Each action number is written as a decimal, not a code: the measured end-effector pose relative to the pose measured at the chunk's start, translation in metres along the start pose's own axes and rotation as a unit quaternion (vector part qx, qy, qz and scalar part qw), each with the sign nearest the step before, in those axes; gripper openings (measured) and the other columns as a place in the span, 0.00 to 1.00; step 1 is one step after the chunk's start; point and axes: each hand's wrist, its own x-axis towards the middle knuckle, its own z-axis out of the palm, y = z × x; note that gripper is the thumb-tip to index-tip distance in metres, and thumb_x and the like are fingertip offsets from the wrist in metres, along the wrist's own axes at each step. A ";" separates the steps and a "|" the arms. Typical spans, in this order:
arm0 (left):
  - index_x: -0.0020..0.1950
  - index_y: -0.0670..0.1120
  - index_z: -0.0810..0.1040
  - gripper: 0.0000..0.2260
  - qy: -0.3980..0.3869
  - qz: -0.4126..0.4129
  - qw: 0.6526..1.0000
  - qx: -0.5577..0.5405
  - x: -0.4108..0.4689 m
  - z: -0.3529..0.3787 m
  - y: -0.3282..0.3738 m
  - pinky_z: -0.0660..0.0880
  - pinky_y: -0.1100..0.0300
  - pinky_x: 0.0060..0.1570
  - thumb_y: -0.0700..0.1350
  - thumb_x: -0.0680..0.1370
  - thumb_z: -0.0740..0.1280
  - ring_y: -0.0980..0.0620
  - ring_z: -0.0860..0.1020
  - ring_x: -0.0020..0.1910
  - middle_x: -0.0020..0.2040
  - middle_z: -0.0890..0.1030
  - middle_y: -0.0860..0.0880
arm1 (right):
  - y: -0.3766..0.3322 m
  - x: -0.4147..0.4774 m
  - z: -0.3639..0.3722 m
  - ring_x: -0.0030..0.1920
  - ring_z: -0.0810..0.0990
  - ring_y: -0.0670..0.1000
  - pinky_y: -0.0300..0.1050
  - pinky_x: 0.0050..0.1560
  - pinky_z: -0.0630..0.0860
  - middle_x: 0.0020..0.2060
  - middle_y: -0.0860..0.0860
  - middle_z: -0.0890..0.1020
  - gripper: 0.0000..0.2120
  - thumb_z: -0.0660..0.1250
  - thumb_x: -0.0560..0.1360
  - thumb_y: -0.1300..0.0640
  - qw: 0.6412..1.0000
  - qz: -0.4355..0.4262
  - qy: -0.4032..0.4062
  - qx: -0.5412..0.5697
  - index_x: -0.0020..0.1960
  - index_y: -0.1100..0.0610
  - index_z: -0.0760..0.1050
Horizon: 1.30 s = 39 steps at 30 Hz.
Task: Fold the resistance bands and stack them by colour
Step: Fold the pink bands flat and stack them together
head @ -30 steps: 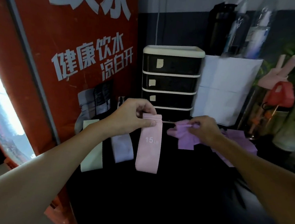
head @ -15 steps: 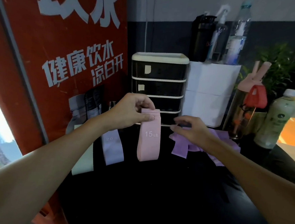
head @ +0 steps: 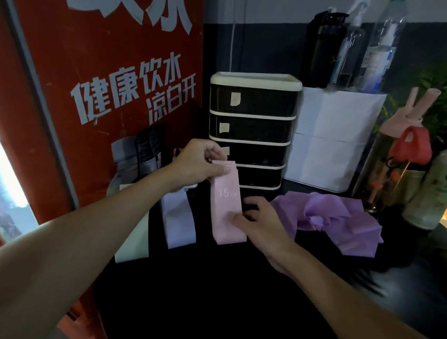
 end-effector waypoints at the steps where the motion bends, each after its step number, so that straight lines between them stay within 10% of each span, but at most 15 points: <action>1: 0.49 0.40 0.80 0.09 -0.002 -0.011 1.000 0.015 0.001 0.003 -0.008 0.78 0.66 0.36 0.36 0.72 0.76 0.56 0.81 0.40 0.48 0.81 0.44 | 0.001 -0.001 0.004 0.51 0.81 0.52 0.48 0.53 0.79 0.50 0.55 0.80 0.22 0.74 0.72 0.54 0.999 -0.006 0.017 -0.046 0.61 0.52 0.68; 6: 0.44 0.45 0.79 0.08 -0.030 -0.021 0.996 0.082 0.009 0.010 -0.044 0.79 0.58 0.42 0.36 0.72 0.75 0.54 0.80 0.42 0.45 0.81 0.47 | 0.004 0.005 0.017 0.40 0.77 0.47 0.38 0.40 0.74 0.40 0.51 0.78 0.21 0.73 0.73 0.56 0.993 -0.037 0.063 -0.090 0.60 0.53 0.67; 11: 0.46 0.44 0.81 0.06 -0.021 -0.006 0.994 0.109 0.024 0.007 -0.053 0.74 0.67 0.40 0.38 0.73 0.76 0.56 0.79 0.43 0.47 0.82 0.47 | 0.005 0.017 0.022 0.45 0.80 0.51 0.47 0.48 0.78 0.43 0.52 0.80 0.20 0.72 0.73 0.54 0.996 -0.005 0.060 -0.060 0.62 0.55 0.69; 18: 0.47 0.45 0.80 0.06 -0.090 -0.010 0.980 0.179 0.026 0.012 -0.075 0.78 0.52 0.57 0.38 0.73 0.74 0.52 0.80 0.50 0.48 0.81 0.47 | 0.023 0.008 0.020 0.61 0.71 0.50 0.52 0.59 0.60 0.60 0.45 0.75 0.20 0.62 0.77 0.41 0.917 -0.093 0.094 -0.377 0.66 0.46 0.68; 39: 0.50 0.45 0.82 0.04 -0.149 0.095 0.938 0.298 -0.001 0.008 -0.050 0.77 0.53 0.49 0.41 0.76 0.70 0.54 0.78 0.46 0.47 0.80 0.51 | 0.027 0.007 0.021 0.58 0.72 0.50 0.50 0.56 0.61 0.56 0.44 0.79 0.15 0.61 0.76 0.41 0.903 -0.148 0.088 -0.393 0.60 0.43 0.75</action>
